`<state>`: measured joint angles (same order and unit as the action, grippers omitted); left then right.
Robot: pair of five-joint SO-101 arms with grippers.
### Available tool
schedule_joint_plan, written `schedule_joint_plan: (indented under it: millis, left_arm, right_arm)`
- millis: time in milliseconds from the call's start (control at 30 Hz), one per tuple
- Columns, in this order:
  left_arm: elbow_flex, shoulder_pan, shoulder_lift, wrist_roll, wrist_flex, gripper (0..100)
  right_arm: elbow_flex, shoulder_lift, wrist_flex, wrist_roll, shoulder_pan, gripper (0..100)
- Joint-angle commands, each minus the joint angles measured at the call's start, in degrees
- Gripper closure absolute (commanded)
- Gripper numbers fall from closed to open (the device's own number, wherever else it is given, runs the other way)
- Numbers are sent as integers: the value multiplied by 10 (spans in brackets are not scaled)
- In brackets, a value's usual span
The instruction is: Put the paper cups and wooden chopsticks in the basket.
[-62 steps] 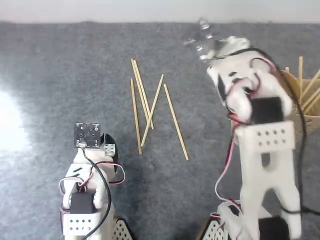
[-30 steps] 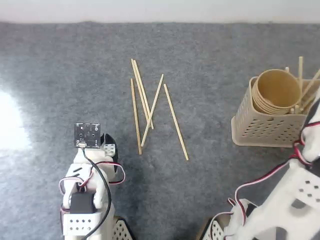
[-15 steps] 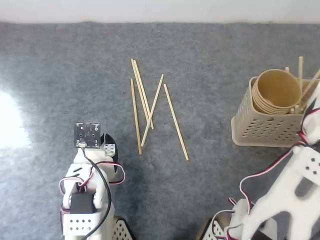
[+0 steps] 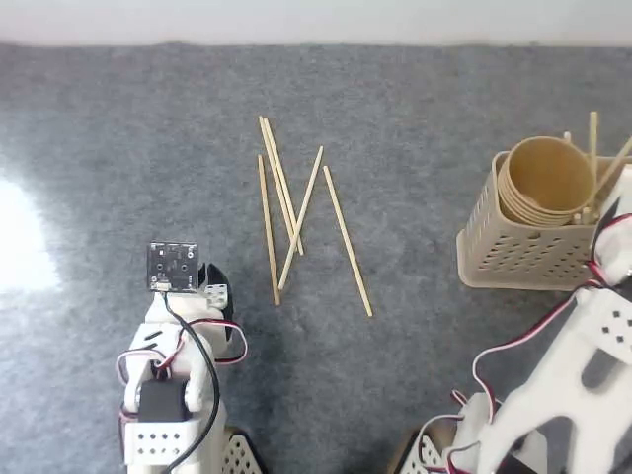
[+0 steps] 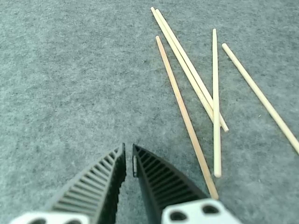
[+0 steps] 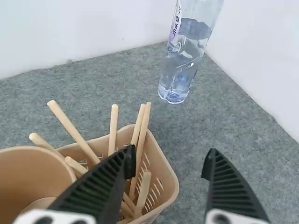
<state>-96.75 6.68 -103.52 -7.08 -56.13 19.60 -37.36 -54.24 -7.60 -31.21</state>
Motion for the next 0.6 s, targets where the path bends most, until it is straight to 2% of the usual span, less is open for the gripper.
schedule_joint_plan:
  millis: [0,167,267,333,400,500,567]
  left_arm:
    - [3,-21,-7,7,47,978]
    - [3,-43,-6,7,16,978]
    - [3,-43,-6,7,7,978]
    - [3,-43,-6,7,0,978]
    - [3,-43,-6,7,0,978]
    - [3,-43,-5,7,0,978]
    - [3,-43,-5,7,0,978]
  right_arm:
    - [-5,-21,7,1,-7,771]
    - [-12,-75,3,-33,-29,770]
    - [-62,-145,-34,-35,-12,772]
    - [-90,-184,-42,-50,39,772]
    - [-98,-207,-58,-96,116,772]
    - [-98,-202,-116,-156,234,772]
    - [-98,-185,-157,-178,279,772]
